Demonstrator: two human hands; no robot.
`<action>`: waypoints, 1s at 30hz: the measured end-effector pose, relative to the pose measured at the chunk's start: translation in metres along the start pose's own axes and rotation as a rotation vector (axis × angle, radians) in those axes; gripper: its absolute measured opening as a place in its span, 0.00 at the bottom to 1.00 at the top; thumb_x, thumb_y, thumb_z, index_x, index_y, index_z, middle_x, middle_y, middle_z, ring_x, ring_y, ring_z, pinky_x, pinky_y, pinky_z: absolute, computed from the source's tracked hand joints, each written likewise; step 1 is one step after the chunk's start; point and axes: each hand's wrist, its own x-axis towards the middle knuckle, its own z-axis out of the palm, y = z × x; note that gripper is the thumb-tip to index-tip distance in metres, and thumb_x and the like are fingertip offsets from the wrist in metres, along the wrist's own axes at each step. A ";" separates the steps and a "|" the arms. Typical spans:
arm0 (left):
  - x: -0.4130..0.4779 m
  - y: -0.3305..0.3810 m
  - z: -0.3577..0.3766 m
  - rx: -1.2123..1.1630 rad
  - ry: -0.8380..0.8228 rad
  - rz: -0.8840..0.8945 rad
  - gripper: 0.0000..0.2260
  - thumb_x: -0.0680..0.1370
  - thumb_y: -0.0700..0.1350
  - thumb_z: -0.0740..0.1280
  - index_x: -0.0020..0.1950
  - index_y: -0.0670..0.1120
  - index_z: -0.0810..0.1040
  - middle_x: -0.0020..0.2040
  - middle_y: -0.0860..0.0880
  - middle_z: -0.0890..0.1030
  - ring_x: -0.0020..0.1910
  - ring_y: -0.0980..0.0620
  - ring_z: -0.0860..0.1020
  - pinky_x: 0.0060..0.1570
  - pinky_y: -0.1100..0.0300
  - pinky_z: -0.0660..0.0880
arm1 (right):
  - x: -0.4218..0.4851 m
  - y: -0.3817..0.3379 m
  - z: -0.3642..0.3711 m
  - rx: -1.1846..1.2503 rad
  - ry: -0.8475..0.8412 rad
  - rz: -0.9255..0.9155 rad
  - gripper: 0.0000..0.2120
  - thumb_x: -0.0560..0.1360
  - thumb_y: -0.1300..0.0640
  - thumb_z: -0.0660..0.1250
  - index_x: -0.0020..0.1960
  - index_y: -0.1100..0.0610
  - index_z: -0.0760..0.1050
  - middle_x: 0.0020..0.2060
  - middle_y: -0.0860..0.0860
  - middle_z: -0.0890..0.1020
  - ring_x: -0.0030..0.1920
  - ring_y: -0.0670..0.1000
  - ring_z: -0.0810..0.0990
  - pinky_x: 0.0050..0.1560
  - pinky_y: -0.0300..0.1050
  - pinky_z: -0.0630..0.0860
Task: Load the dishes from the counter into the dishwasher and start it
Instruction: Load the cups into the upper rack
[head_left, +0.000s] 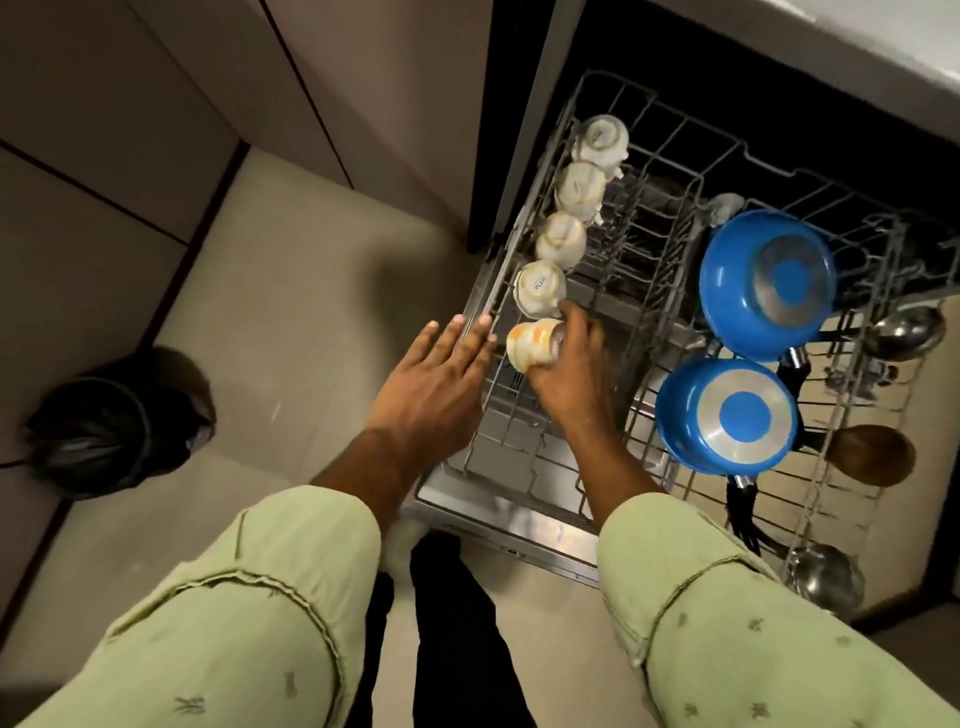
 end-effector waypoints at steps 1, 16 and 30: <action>0.000 0.000 -0.001 -0.003 0.005 -0.005 0.27 0.85 0.51 0.47 0.81 0.46 0.39 0.80 0.46 0.38 0.80 0.46 0.39 0.75 0.49 0.35 | 0.004 -0.001 0.005 -0.007 0.001 -0.020 0.40 0.68 0.60 0.75 0.75 0.50 0.61 0.70 0.57 0.68 0.66 0.60 0.70 0.60 0.50 0.70; 0.003 -0.004 0.015 -0.037 0.069 -0.032 0.29 0.84 0.56 0.49 0.81 0.48 0.43 0.75 0.49 0.36 0.80 0.43 0.44 0.72 0.47 0.32 | 0.020 0.002 0.042 -0.212 0.020 -0.233 0.41 0.67 0.60 0.77 0.74 0.51 0.61 0.69 0.58 0.67 0.66 0.59 0.70 0.58 0.54 0.77; -0.003 0.004 0.005 -0.107 -0.030 -0.081 0.33 0.83 0.56 0.51 0.80 0.50 0.34 0.81 0.50 0.37 0.80 0.43 0.42 0.77 0.45 0.42 | -0.037 0.004 0.025 -0.166 -0.002 -0.005 0.42 0.72 0.53 0.74 0.78 0.53 0.54 0.74 0.58 0.62 0.72 0.59 0.65 0.68 0.57 0.69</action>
